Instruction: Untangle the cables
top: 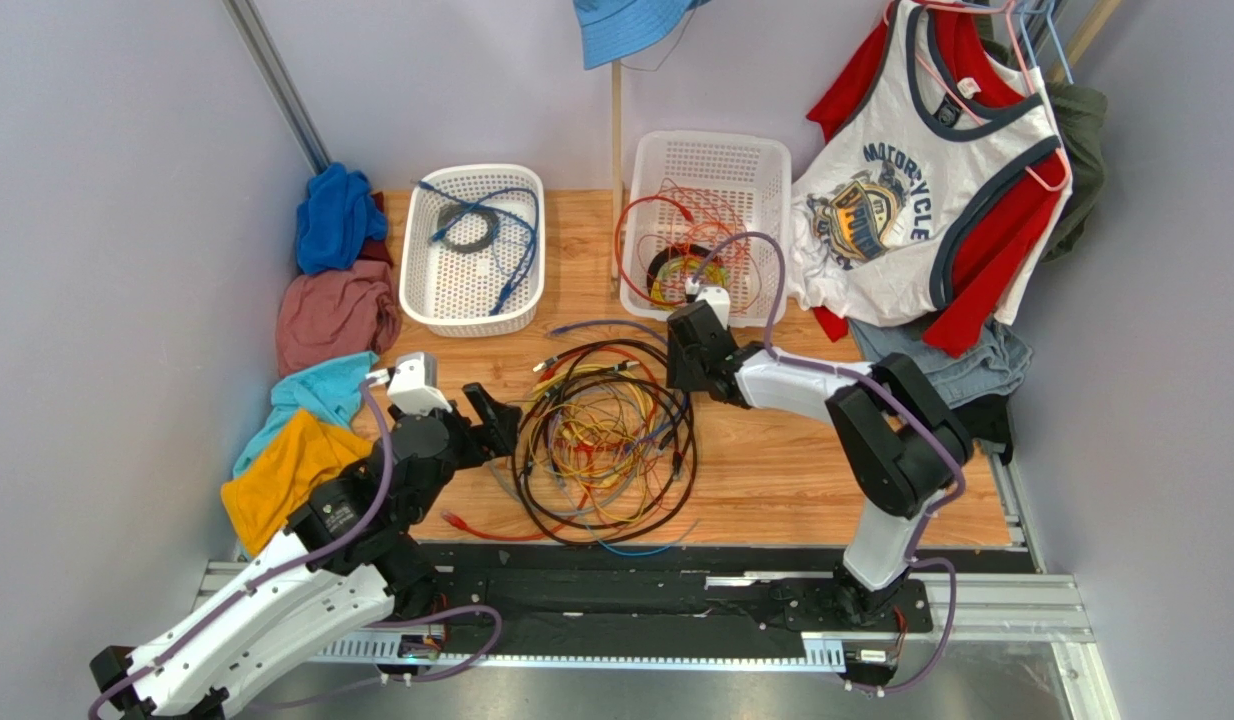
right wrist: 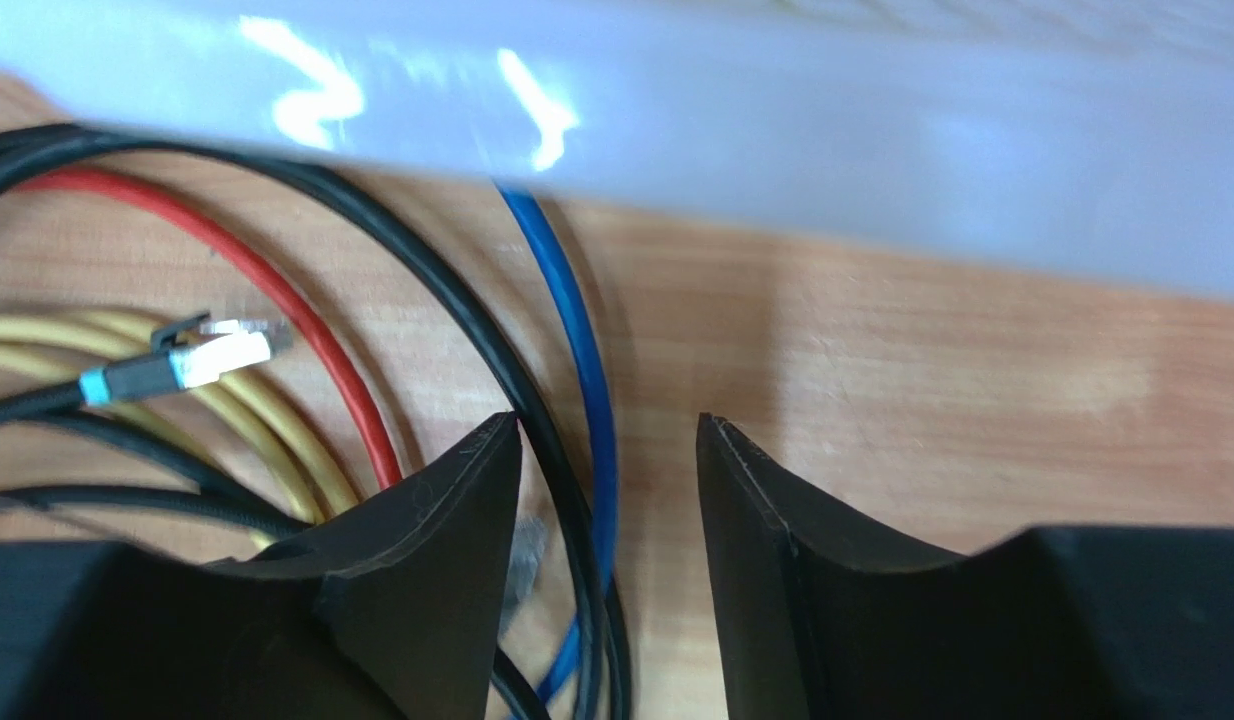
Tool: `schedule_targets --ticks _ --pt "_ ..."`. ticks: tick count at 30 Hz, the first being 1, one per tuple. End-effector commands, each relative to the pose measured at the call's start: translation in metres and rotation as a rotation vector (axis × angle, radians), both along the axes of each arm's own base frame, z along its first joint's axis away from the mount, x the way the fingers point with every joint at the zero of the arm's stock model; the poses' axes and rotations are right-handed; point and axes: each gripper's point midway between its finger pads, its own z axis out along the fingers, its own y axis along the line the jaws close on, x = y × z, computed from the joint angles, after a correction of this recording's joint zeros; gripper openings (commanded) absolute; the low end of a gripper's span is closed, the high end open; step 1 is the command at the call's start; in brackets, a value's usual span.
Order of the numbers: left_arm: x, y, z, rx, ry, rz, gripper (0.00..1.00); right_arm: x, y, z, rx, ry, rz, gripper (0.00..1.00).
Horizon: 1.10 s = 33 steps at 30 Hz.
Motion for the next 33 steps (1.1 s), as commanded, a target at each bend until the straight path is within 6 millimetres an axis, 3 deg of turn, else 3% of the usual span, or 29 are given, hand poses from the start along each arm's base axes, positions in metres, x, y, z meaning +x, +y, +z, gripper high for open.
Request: schedule_targets --ticks 1,2,6,14,20,24,33 --pt "0.005 -0.006 0.000 0.006 -0.010 -0.011 0.93 0.005 -0.008 0.060 0.080 -0.159 -0.039 0.53" --pt "0.006 -0.006 -0.001 0.007 -0.007 -0.010 0.93 0.005 -0.009 0.075 0.092 -0.191 -0.043 0.53" --pt "0.008 -0.012 -0.003 -0.004 -0.004 -0.019 0.93 0.011 -0.016 0.090 0.078 -0.216 -0.064 0.54" --pt "0.007 -0.015 -0.004 -0.004 0.011 -0.036 0.93 0.018 -0.031 0.034 -0.057 -0.090 -0.098 0.51" --pt "0.005 -0.015 -0.006 -0.003 0.016 -0.038 0.93 0.016 -0.033 0.009 -0.092 -0.045 -0.096 0.50" --pt "0.006 -0.015 -0.006 -0.008 0.017 -0.036 0.93 0.009 -0.023 0.003 -0.051 -0.039 -0.065 0.50" --pt "0.005 -0.018 -0.009 -0.018 0.031 -0.043 0.93 -0.002 -0.005 0.014 -0.034 -0.077 -0.031 0.50"
